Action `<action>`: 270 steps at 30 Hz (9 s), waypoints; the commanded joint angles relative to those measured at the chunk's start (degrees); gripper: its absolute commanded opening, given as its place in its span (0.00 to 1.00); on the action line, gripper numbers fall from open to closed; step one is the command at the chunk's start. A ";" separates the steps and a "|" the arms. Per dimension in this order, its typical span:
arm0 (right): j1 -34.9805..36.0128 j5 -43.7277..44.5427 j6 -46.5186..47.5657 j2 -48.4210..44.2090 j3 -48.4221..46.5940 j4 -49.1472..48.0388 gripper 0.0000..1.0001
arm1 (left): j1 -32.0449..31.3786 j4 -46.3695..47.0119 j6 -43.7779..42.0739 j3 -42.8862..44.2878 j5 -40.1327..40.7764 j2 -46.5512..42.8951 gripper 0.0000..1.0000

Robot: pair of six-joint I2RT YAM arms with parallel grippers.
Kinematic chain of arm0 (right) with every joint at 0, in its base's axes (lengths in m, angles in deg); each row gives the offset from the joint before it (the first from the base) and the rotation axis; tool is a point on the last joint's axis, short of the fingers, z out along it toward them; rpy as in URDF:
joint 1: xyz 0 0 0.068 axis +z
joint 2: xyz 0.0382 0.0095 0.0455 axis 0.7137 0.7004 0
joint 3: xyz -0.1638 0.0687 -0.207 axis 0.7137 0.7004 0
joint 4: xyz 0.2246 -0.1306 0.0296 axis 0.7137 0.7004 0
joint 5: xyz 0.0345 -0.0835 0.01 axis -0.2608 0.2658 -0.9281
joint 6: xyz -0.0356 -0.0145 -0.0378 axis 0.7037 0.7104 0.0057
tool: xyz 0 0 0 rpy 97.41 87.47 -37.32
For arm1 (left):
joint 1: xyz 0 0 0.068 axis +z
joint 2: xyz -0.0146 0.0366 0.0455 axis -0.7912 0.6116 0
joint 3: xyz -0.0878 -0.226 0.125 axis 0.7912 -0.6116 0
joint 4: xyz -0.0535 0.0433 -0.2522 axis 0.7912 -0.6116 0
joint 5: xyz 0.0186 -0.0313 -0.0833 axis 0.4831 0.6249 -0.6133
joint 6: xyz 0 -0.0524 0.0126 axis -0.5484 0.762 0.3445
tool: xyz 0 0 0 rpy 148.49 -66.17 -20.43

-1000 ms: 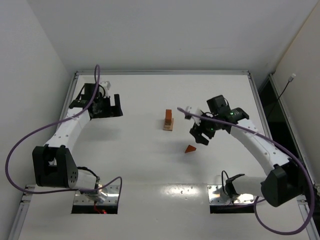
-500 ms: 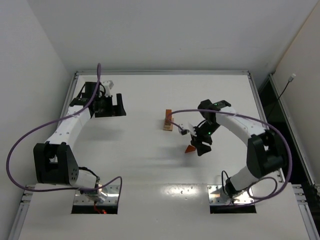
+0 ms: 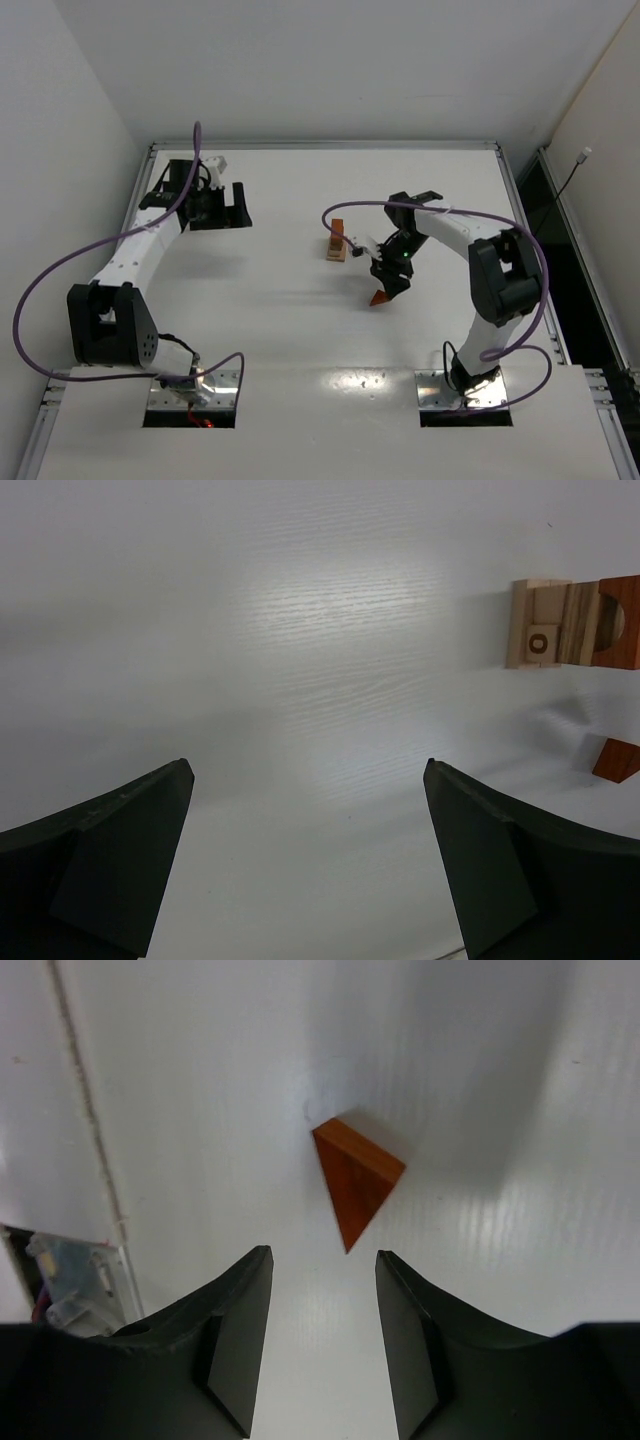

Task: Build the wood block tower

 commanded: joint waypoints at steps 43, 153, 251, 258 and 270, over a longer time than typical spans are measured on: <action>8.16 11.43 -16.55 1.51 5.94 -14.64 0.39 | -0.64 0.29 0.27 5.88 1.00 5.47 1.00; 15.81 -15.10 0.94 -50.51 44.43 -97.97 0.00 | -29.38 0.11 -14.23 6.50 -30.82 -9.55 0.79; 19.76 -9.84 0.94 -48.49 42.76 -96.99 0.03 | -29.38 2.31 -11.24 5.88 -30.99 -5.85 0.00; 20.91 -0.53 -2.66 -51.65 42.24 -92.70 0.57 | -29.38 4.24 -8.00 3.95 -23.44 -8.40 0.00; 19.85 61.59 -43.23 -45.26 24.06 -59.34 0.37 | -31.48 5.31 12.21 4.46 12.14 -3.86 0.00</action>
